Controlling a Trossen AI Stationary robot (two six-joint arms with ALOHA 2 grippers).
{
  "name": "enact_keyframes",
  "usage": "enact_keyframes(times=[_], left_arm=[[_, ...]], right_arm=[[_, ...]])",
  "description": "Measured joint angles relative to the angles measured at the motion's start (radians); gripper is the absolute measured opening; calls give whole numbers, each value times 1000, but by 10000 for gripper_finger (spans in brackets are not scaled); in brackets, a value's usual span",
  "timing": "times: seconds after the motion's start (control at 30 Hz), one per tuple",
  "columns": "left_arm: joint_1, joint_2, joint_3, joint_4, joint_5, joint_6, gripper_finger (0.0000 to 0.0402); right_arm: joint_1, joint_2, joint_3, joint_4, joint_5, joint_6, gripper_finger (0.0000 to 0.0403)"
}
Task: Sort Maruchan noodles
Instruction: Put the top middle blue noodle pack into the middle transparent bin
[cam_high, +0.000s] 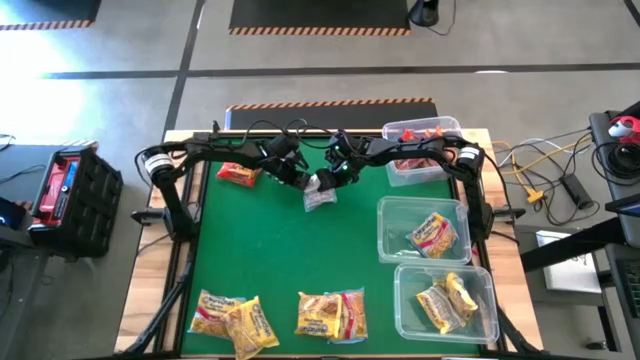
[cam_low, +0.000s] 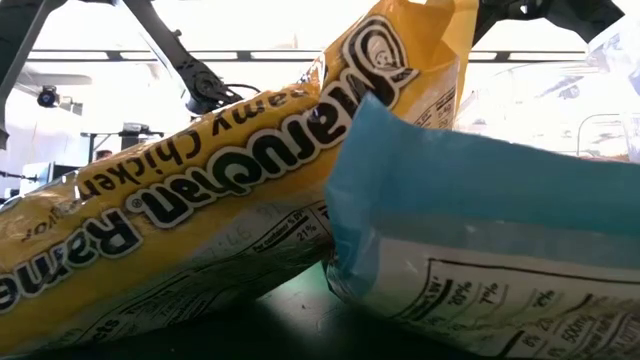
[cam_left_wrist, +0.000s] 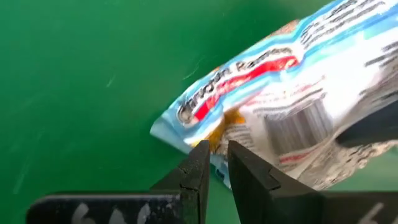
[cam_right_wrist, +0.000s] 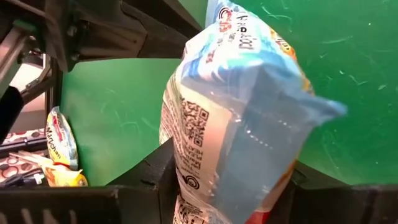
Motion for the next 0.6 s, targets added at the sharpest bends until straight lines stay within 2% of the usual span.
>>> enact_keyframes(times=[0.13,0.47,0.6], left_arm=[[5,-1,0,-32,-7,12,40],[12,-13,1,-121,-62,55,40],[13,-14,2,-155,-66,81,40]], right_arm=[[-4,0,0,-4,-8,-8,142],[-12,0,0,-9,-16,-9,87],[-12,0,0,-9,-16,-8,80]])
